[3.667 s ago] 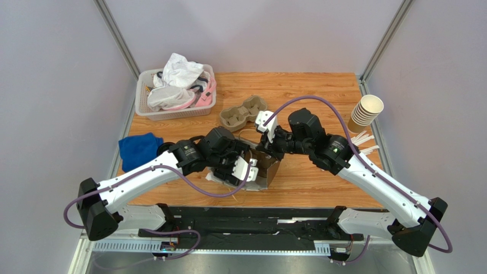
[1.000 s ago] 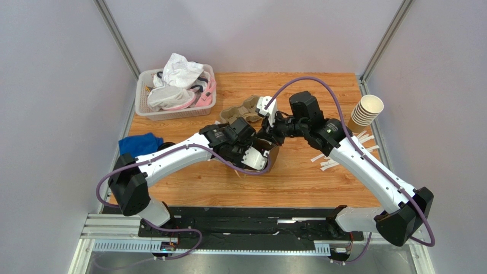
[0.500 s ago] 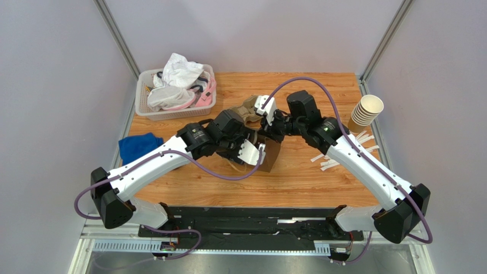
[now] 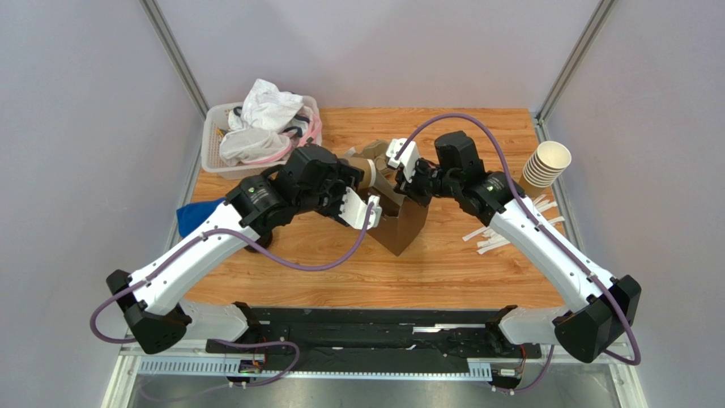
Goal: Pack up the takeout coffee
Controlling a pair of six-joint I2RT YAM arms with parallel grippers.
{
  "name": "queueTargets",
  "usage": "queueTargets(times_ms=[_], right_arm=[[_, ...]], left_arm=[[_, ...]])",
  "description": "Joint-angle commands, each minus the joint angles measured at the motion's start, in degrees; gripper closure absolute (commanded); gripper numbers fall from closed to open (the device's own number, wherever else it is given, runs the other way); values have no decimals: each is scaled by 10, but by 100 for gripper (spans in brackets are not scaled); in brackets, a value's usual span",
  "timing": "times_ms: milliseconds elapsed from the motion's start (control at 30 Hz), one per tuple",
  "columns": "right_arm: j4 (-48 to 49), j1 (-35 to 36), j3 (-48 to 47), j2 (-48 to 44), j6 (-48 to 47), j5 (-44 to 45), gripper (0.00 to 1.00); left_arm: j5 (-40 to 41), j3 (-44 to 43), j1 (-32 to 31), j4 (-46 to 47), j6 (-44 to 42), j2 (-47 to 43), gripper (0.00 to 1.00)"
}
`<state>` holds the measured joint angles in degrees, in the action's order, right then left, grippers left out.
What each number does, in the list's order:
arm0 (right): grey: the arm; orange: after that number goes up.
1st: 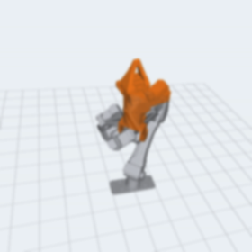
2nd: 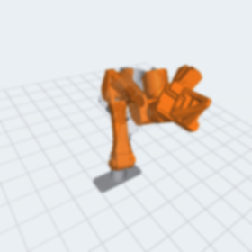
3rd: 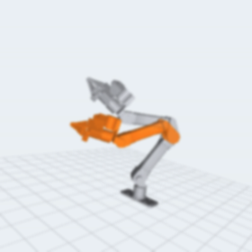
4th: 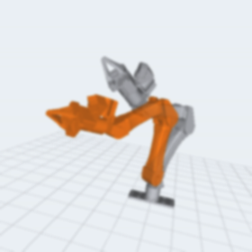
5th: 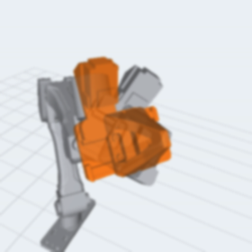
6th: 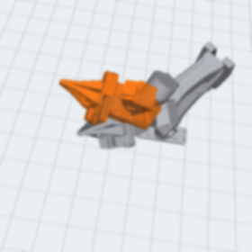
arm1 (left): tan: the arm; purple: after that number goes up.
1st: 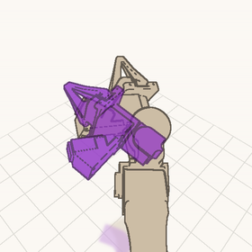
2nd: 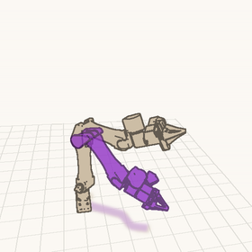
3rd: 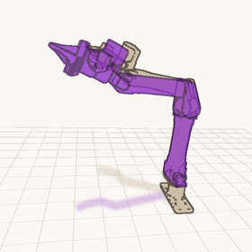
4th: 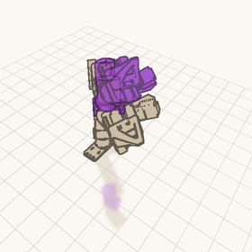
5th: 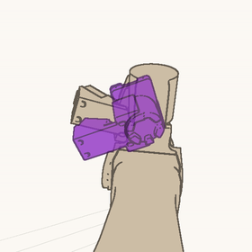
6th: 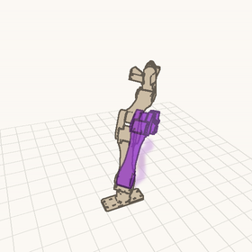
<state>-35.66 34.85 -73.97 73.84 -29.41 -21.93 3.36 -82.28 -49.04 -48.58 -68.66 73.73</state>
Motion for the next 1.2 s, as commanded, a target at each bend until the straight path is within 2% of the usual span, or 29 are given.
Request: queueTargets(times_ms=[0, 300, 433, 700, 867, 967, 1167], right_arm=[[-22, -8, 2, 5, -29, -7, 100], [-27, -30, 10, 10, -50, 0, 100], [-33, -49, 6, 9, -56, 3, 100], [-54, -80, -15, 7, -57, 10, 100], [-53, -96, -23, 10, -61, 13, 100], [-53, -102, -31, 15, -60, 15, 100], [-54, -109, -39, 16, -57, 22, 100]], left_arm=[[2, -42, 10, 37, -32, -39, 74], [9, -103, 57, -27, -23, -48, 75], [21, -112, 91, -111, 12, -54, 75], [-8, -61, 132, -306, 12, -50, 75], [-14, -55, 131, -401, 60, 36, 77], [0, -58, 132, -418, 121, 115, 77], [31, -54, 132, -461, 206, 252, 85]])
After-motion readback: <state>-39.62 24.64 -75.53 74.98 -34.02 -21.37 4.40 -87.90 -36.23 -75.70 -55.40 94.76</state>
